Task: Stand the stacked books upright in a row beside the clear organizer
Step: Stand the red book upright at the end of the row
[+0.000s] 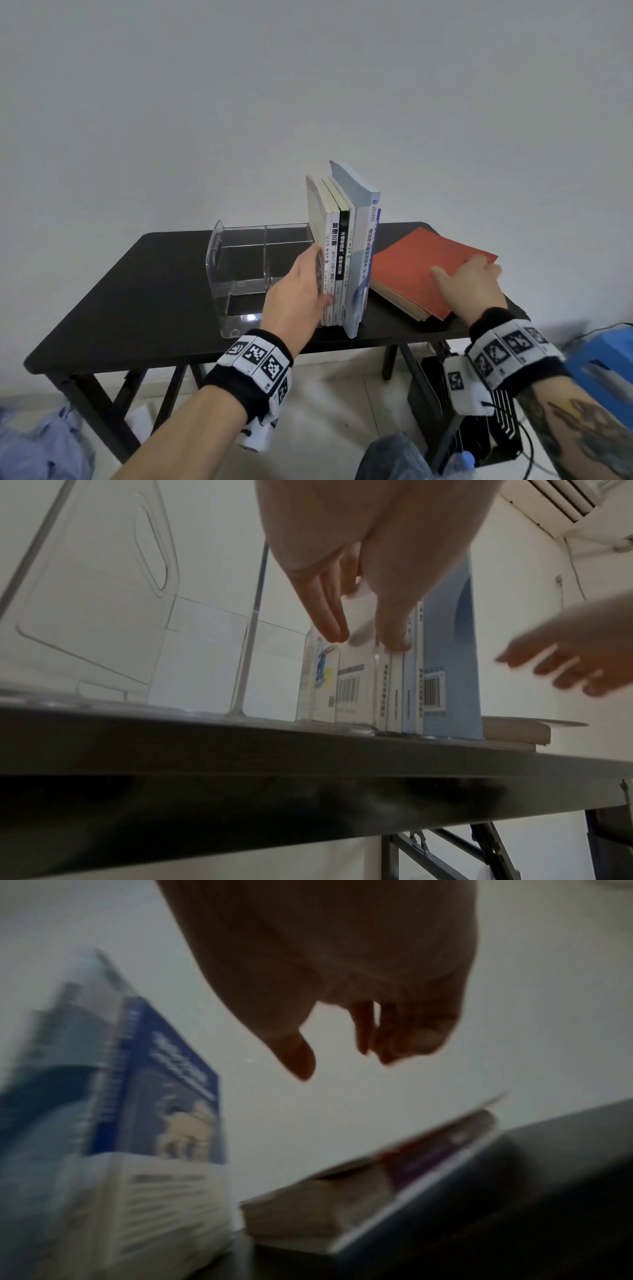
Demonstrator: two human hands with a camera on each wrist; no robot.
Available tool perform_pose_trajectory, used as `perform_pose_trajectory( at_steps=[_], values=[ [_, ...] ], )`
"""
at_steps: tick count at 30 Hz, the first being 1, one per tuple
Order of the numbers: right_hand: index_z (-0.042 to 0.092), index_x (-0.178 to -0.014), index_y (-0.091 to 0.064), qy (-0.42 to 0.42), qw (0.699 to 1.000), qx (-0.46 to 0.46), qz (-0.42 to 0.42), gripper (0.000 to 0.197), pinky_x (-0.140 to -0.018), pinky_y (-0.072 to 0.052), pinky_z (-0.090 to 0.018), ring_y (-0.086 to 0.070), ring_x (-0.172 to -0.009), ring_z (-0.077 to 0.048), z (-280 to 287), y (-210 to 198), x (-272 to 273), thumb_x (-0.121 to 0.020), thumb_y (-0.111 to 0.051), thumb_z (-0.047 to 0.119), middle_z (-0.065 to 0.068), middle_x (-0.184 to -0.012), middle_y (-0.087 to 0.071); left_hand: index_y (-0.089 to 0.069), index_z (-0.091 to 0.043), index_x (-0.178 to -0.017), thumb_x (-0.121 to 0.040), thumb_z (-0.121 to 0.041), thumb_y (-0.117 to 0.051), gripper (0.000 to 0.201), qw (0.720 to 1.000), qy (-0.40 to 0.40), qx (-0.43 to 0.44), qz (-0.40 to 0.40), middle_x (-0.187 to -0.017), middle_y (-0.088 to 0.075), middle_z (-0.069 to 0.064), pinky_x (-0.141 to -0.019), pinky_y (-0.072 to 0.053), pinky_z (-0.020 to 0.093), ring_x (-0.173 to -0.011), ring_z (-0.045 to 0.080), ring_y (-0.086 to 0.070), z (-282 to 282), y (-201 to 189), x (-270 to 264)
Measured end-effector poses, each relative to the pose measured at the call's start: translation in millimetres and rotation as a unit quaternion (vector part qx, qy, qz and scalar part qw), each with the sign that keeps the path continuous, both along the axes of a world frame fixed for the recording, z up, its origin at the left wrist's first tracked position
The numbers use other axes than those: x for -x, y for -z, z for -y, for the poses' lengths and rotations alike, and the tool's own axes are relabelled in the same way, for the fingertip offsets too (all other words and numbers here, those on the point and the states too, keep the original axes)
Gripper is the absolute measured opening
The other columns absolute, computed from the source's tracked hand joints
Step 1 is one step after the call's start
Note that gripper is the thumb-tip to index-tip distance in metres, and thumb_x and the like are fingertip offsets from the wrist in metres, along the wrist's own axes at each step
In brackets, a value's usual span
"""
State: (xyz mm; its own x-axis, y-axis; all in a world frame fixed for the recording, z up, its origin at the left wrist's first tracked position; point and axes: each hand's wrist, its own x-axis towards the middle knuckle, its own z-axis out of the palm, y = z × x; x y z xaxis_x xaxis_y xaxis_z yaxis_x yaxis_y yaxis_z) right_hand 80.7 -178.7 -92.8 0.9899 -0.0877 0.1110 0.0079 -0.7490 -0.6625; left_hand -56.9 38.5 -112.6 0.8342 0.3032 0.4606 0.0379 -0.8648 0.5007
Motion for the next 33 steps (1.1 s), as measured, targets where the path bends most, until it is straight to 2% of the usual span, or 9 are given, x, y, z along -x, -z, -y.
perform_pose_trajectory(
  at_steps=[2, 3, 6, 9, 12, 17, 21, 26, 33],
  values=[
    [-0.01, -0.127, -0.047, -0.004, 0.995, 0.037, -0.088, 0.073, -0.087, -0.047, -0.043, -0.054, -0.108, -0.041, 12.3, 16.9, -21.5, -0.089, -0.056, 0.052, -0.026, -0.126, -0.048, -0.022, -0.026, -0.147, -0.082, -0.02, -0.076, 0.084, 1.0, 0.004, 0.0, 0.004, -0.142, -0.049, -0.009, -0.086, -0.057, 0.034, -0.111, 0.011, -0.062, -0.4, 1.1, 0.3],
    [-0.01, -0.117, -0.055, -0.019, 0.994, 0.019, -0.109, 0.067, -0.074, -0.05, -0.039, -0.059, -0.095, -0.038, 17.4, 24.3, -29.1, -0.09, -0.056, 0.052, -0.025, -0.111, -0.057, -0.022, -0.026, -0.147, -0.082, -0.02, -0.076, 0.084, 1.0, 0.005, -0.002, 0.005, -0.142, -0.049, -0.009, -0.086, -0.057, 0.035, -0.11, 0.011, -0.062, -0.4, 1.7, 0.5],
    [0.001, -0.082, -0.057, -0.027, 0.98, -0.127, -0.149, 0.03, -0.039, -0.035, -0.024, -0.049, -0.047, -0.023, 27.4, 33.3, -31.7, -0.092, -0.064, 0.029, -0.013, -0.061, -0.053, -0.022, -0.025, -0.147, -0.083, -0.021, -0.075, 0.084, 1.0, 0.005, -0.013, 0.005, -0.142, -0.048, -0.009, -0.084, -0.058, 0.035, -0.107, 0.011, -0.064, -0.6, 3.0, 1.2],
    [0.004, -0.075, -0.054, -0.006, 0.971, -0.202, -0.125, 0.02, -0.027, -0.028, -0.016, -0.04, -0.025, -0.012, 30.3, 26.3, -25.9, -0.09, -0.064, 0.01, -0.011, -0.051, -0.05, -0.02, -0.025, -0.147, -0.083, -0.022, -0.074, 0.084, 1.0, 0.002, -0.019, 0.002, -0.138, -0.052, -0.007, -0.081, -0.058, 0.036, -0.102, 0.012, -0.066, -0.7, 3.6, 1.7],
    [0.005, -0.074, -0.054, 0.006, 0.985, -0.17, -0.015, 0.018, -0.038, -0.038, -0.023, -0.049, -0.033, -0.018, 25.6, 6.8, -16.5, -0.09, -0.061, 0.01, -0.011, -0.051, -0.057, -0.02, -0.026, -0.147, -0.084, -0.023, -0.074, 0.084, 1.0, -0.001, -0.02, -0.003, -0.138, -0.052, -0.007, -0.08, -0.059, 0.034, -0.101, 0.012, -0.066, 0.0, 2.9, 2.6],
    [0.014, -0.106, -0.042, -0.013, 0.954, -0.261, 0.145, 0.022, -0.063, -0.058, -0.041, -0.063, -0.051, -0.026, 13.6, -39.4, 7.4, -0.089, -0.056, 0.014, -0.013, -0.066, -0.066, -0.019, -0.026, -0.148, -0.084, -0.024, -0.074, 0.084, 1.0, 0.0, -0.013, -0.007, -0.143, -0.049, -0.008, -0.084, -0.058, 0.037, -0.108, 0.013, -0.064, 0.7, 2.6, 3.8],
    [0.015, -0.106, -0.038, -0.082, 0.916, -0.313, 0.235, 0.021, -0.046, -0.051, -0.024, -0.059, -0.041, -0.014, -2.0, -81.0, 35.2, -0.092, -0.054, 0.017, -0.009, -0.062, -0.065, -0.018, -0.026, -0.149, -0.085, -0.024, -0.073, 0.084, 1.0, -0.014, -0.019, -0.016, -0.144, -0.047, -0.009, -0.083, -0.057, 0.037, -0.103, 0.015, -0.066, 2.3, 0.5, 4.8],
    [0.014, -0.102, -0.035, -0.149, 0.879, -0.344, 0.293, 0.02, -0.051, -0.054, -0.032, -0.062, -0.044, -0.021, -26.5, -120.5, 70.7, -0.094, -0.053, 0.017, -0.005, -0.059, -0.063, -0.014, -0.027, -0.149, -0.087, -0.026, -0.071, 0.084, 0.999, -0.014, -0.02, -0.026, -0.138, -0.054, -0.008, -0.08, -0.058, 0.033, -0.103, 0.013, -0.066, 1.5, 0.5, 4.5],
    [0.015, -0.1, -0.034, -0.198, 0.872, -0.338, 0.293, 0.02, -0.049, -0.053, -0.03, -0.061, -0.041, -0.016, -57.6, -132.4, 97.0, -0.095, -0.054, 0.017, -0.009, -0.061, -0.063, -0.007, -0.03, -0.145, -0.088, -0.031, -0.067, 0.083, 1.0, 0.011, -0.022, 0.012, -0.138, -0.055, -0.004, -0.084, -0.056, 0.041, -0.115, 0.016, -0.06, -1.1, 1.0, 6.8]
  ],
)
